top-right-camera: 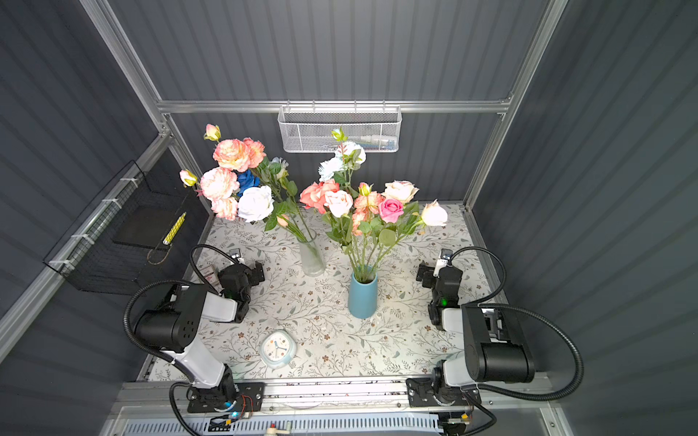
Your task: Arrange the flowers into the vase
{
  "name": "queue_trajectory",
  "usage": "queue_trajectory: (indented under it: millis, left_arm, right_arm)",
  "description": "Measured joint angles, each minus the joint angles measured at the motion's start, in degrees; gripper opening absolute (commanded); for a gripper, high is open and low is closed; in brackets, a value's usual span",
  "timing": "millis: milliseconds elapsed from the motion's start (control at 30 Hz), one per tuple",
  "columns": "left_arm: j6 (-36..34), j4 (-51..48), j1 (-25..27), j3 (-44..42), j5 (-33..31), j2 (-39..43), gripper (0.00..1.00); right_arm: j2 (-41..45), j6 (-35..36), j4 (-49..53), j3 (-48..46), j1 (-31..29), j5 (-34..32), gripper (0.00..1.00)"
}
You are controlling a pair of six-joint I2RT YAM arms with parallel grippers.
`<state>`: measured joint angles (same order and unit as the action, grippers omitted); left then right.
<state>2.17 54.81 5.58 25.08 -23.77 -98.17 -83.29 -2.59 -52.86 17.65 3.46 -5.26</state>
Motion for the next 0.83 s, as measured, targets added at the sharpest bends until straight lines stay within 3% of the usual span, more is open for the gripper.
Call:
queue_trajectory:
  millis: [167,833]
  left_arm:
    - [0.0,0.0,0.0,0.0,0.0,0.0,1.0]
    - [0.0,0.0,0.0,0.0,0.0,0.0,1.0]
  right_arm:
    - [0.1,-0.9,-1.1,0.7,0.3,2.5,0.99]
    - [0.1,-1.5,-1.7,0.7,0.3,2.5,0.99]
